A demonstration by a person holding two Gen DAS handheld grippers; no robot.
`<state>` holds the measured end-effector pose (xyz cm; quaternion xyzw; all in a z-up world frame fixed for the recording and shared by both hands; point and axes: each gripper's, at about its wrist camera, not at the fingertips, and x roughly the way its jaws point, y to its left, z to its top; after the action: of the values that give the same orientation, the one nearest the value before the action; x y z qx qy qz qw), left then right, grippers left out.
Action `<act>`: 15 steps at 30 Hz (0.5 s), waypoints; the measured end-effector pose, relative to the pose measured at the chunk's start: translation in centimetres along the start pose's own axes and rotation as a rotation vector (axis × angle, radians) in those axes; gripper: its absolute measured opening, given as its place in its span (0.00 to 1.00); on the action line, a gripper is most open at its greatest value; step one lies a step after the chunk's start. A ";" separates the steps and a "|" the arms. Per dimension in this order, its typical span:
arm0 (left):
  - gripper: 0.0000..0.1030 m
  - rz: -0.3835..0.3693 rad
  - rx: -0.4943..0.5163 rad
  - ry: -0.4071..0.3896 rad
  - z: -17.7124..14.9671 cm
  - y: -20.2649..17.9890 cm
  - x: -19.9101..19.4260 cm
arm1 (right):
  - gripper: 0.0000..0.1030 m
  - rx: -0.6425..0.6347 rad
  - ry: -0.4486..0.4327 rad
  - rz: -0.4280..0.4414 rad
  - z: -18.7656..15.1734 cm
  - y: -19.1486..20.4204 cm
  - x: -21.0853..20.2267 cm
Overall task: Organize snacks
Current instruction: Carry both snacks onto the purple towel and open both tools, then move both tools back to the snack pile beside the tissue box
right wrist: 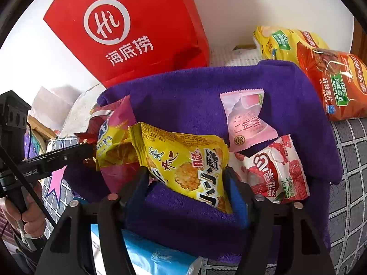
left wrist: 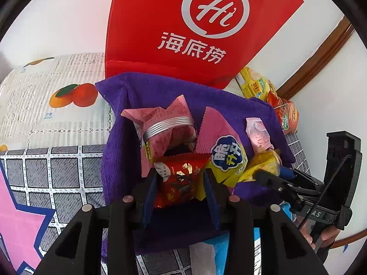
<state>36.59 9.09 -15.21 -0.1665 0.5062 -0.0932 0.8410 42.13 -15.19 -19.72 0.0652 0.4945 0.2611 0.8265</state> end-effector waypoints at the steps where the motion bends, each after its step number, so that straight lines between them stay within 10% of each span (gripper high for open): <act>1: 0.40 -0.004 0.002 0.005 0.0 0.0 0.0 | 0.74 -0.002 -0.005 0.000 0.0 0.1 -0.2; 15: 0.60 0.010 0.046 -0.035 0.0 -1.6 -2.9 | 0.79 -0.015 -0.138 -0.072 -0.4 2.2 -5.3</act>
<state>35.21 8.59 -12.21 -0.1464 0.4899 -0.0977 0.8538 38.99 -16.04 -14.99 0.0587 0.4363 0.2298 0.8680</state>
